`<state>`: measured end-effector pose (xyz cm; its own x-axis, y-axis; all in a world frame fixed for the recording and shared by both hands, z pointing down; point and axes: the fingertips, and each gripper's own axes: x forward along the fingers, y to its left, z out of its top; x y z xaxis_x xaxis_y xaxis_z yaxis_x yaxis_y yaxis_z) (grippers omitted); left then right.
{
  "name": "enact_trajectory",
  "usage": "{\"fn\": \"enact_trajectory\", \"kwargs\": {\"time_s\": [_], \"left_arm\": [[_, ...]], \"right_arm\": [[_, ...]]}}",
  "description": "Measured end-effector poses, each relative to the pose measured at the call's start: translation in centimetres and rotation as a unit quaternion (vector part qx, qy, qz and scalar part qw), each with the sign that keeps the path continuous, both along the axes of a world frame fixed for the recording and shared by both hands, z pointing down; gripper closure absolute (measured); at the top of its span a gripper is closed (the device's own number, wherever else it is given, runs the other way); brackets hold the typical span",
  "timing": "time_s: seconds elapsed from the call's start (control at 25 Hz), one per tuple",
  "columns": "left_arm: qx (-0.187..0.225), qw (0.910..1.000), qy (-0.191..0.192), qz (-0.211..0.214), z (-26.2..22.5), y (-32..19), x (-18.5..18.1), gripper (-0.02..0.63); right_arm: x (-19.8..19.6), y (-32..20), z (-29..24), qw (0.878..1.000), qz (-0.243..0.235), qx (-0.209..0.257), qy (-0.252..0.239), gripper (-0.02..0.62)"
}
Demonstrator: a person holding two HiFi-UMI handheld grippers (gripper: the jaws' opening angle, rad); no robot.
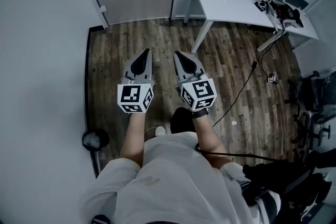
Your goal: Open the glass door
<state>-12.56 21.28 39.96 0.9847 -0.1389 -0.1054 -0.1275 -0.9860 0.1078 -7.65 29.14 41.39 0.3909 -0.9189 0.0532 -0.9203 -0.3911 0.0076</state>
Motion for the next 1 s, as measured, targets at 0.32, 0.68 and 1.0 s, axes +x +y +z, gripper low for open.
{"fn": "enact_trajectory", "kwargs": {"time_s": [0.32,0.68,1.0], "left_arm": [[0.009,1.0000,-0.001,0.004,1.6,-4.3,12.0,0.603],[0.058,0.9965,-0.001,-0.060,-2.7,-12.2,26.5,0.604],[0.050,0.9947,-0.009,-0.090,-1.8,-18.4,37.6,0.603]], "right_arm": [[12.2,-6.8,0.5,0.999,-0.016,0.034,-0.007,0.592],[28.2,-16.9,-5.3,0.994,-0.078,0.073,0.005,0.592],[38.3,-22.9,-4.9,0.991,-0.112,0.069,-0.009,0.592]]}}
